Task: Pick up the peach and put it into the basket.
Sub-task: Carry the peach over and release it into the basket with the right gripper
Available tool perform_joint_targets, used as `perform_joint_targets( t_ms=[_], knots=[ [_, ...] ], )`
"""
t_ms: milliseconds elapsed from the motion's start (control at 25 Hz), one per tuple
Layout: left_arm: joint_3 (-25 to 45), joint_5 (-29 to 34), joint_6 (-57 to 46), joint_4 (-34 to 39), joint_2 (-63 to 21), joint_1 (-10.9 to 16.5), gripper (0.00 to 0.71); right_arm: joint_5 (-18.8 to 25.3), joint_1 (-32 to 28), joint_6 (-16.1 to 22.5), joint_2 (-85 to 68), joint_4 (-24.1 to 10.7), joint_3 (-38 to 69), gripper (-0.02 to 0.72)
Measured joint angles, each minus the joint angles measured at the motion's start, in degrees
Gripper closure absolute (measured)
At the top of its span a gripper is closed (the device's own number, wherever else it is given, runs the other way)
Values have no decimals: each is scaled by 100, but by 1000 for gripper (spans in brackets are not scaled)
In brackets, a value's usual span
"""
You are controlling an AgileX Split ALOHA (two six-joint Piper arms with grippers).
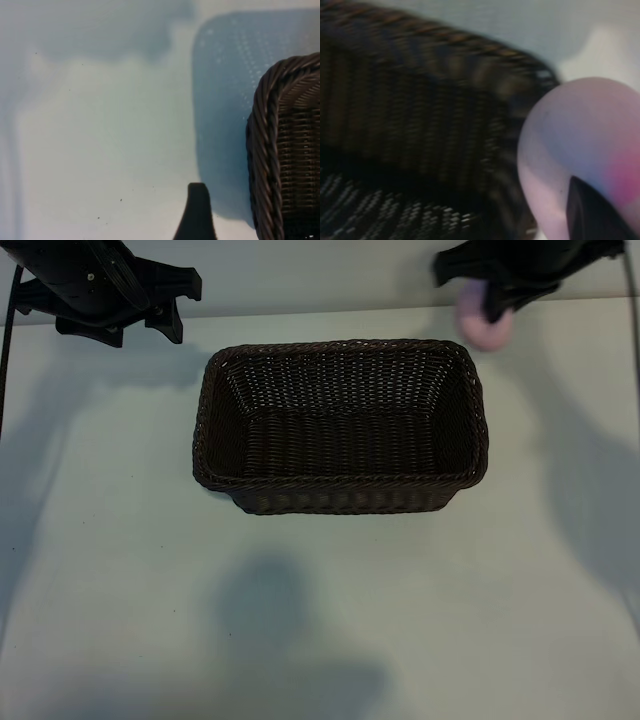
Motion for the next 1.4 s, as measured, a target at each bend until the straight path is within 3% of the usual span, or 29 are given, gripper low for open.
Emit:
perform_joint_targets(
  t_ms=[280, 1040, 1160, 1400],
  knots=[
    [0, 0, -5, 0, 0, 0, 112, 0, 854, -42, 161, 20, 0, 658],
    [0, 5, -13, 0, 0, 0, 112, -47, 941, -107, 1384, 559, 0, 645],
    [0, 5, -13, 0, 0, 0, 112, -33, 941, -130, 1384, 607, -38, 559],
    [0, 5, -13, 0, 0, 0, 112, -8, 941, -224, 1373, 567, -237, 190]
  ],
)
